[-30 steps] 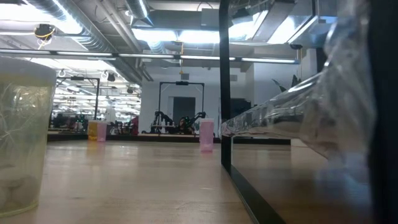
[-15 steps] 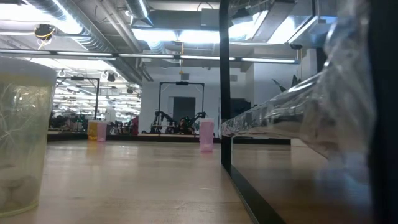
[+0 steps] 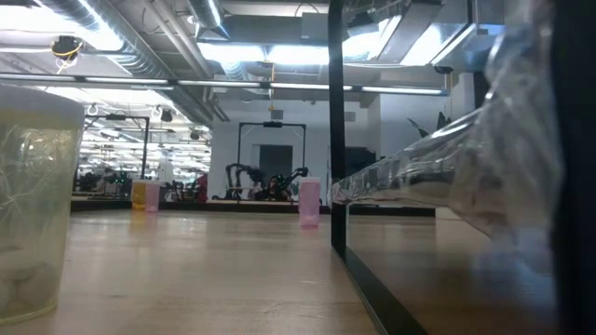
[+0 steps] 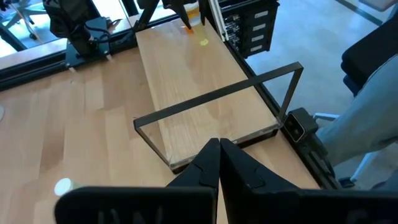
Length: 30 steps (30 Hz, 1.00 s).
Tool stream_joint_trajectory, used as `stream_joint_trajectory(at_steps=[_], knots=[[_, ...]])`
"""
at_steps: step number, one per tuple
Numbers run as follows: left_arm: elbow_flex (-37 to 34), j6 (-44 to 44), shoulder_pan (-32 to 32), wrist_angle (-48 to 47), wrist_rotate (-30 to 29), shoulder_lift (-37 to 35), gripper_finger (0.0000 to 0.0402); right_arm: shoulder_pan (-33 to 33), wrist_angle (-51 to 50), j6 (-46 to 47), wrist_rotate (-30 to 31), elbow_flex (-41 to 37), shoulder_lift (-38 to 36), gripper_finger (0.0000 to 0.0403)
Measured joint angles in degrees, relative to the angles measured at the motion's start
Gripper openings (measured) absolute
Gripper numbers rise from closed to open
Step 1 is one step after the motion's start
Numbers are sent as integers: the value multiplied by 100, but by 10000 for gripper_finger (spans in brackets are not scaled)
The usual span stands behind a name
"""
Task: Pick and place medicine bottles onto shelf by color
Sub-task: Put the middle right yellow pill bottle on the shelf
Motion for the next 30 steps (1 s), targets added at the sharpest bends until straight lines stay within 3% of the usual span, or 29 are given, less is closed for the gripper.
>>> stream_joint_trajectory(at_steps=[14,30], knots=[[0,50,2,-6,-24,0,0,-7,-52,-265,-398,20,227,135],[0,55,2,-5,-28,0,0,-17,17,-263,-412,9,243,136]])
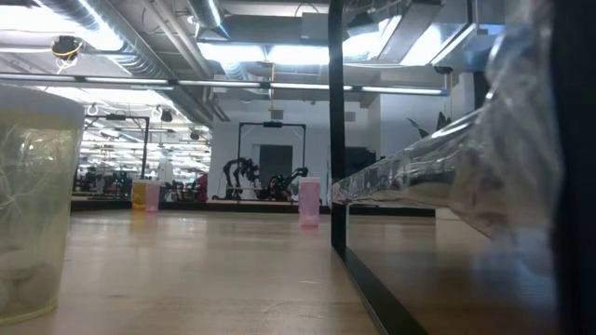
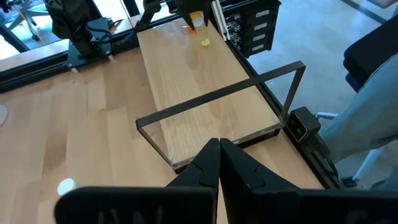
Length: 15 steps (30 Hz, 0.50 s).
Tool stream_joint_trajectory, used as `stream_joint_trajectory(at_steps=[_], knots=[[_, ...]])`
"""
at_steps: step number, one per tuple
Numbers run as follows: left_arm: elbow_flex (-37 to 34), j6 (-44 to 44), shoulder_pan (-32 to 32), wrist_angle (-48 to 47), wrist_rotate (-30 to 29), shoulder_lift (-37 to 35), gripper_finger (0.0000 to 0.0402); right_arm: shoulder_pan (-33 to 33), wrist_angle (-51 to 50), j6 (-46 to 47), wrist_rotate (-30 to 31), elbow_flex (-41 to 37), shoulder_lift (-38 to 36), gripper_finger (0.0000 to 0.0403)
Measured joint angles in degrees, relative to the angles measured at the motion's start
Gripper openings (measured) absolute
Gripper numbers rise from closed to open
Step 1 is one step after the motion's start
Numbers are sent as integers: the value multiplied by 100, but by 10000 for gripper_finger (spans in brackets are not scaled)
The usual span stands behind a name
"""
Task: Pick and place medicine bottles onto shelf by color
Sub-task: Put the middle right yellow pill bottle on the shelf
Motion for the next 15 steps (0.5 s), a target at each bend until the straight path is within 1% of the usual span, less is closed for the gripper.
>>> stream_joint_trajectory(at_steps=[15], knots=[[0,2,0,-2,0,0,0,0,13,-22,71,-2,4,137]])
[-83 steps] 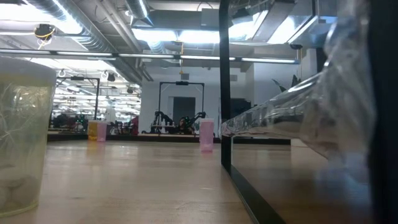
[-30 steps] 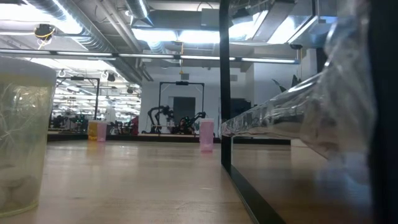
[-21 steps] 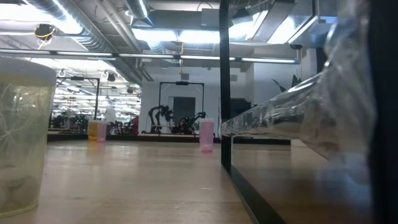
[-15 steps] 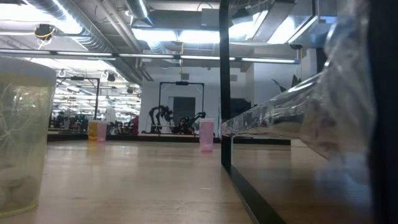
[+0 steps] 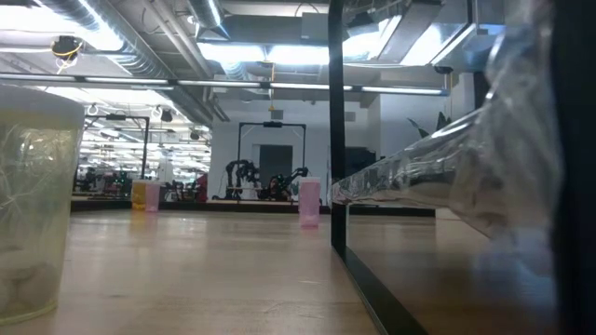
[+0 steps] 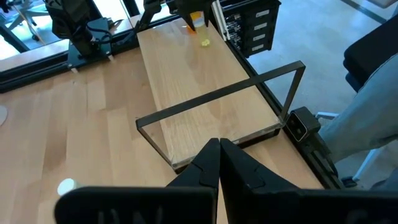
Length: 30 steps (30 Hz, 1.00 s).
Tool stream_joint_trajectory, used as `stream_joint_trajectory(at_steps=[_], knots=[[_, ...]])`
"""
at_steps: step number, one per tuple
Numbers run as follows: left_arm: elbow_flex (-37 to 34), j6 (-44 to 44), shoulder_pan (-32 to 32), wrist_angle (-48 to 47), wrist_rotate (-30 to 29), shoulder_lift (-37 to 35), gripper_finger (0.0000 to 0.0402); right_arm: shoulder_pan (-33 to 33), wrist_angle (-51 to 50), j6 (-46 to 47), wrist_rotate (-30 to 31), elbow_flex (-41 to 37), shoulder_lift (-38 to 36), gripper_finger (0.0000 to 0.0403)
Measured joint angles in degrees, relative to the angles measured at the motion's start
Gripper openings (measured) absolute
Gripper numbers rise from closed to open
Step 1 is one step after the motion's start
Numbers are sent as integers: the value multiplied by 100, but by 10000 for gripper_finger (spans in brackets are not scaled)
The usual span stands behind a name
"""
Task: Pick and place medicine bottles onto shelf by color
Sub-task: Put the middle right yellow pill bottle on the shelf, then put the middle green pill bottle on the shelf
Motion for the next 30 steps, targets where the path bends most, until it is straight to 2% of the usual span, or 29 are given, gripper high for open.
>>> stream_joint_trajectory(at_steps=[6,15,25,30], knots=[[0,0,0,0,0,0,0,-2,-19,-4,62,-33,30,151],[0,0,-2,1,2,0,0,-2,-11,2,60,-24,20,132],[0,0,-2,0,2,0,0,-2,22,15,94,-17,15,193],[0,0,-2,2,2,0,0,-2,24,20,60,-11,11,203]])
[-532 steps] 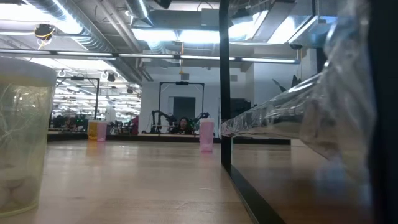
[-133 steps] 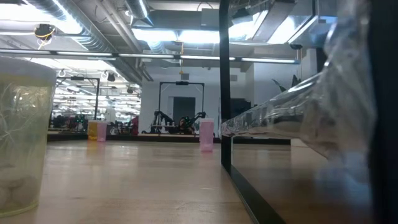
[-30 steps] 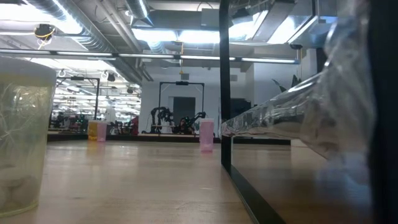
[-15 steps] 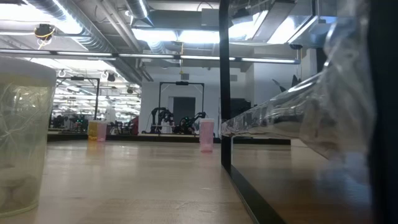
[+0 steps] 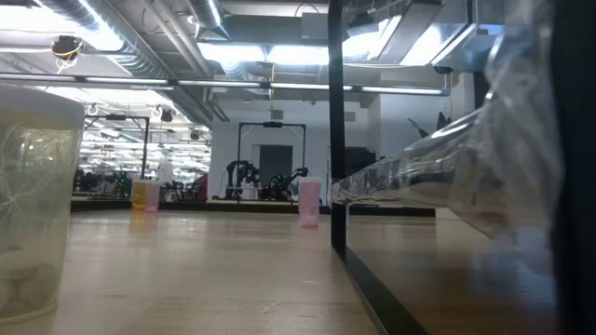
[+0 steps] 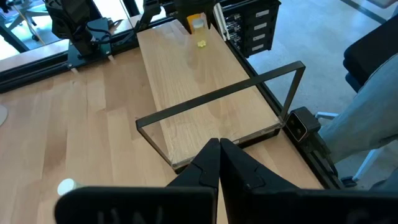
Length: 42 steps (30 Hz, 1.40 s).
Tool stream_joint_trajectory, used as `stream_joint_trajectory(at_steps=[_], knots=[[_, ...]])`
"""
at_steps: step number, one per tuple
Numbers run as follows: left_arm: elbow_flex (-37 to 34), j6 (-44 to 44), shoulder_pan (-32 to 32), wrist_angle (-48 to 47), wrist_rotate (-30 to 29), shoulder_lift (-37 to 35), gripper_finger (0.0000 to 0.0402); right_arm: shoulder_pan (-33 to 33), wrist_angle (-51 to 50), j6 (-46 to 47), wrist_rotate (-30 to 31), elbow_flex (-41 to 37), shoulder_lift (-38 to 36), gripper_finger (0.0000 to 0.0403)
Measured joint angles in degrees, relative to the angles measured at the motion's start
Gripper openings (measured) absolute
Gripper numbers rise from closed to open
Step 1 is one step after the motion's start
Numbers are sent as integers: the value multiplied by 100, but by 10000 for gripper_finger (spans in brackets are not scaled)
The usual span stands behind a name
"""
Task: Pick and place medicine bottles onto shelf by color
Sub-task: Put the middle green pill bottle on the shelf
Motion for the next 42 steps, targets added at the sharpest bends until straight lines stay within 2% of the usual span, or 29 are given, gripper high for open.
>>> stream_joint_trajectory(at_steps=[33,38,42], knots=[[0,-4,0,-2,0,0,0,-534,4,-47,-127,11,-48,204],[0,-55,0,-2,0,0,0,-791,145,-451,-96,11,-48,204],[0,-78,0,-4,-253,0,0,-1115,165,-874,303,44,-48,204]])
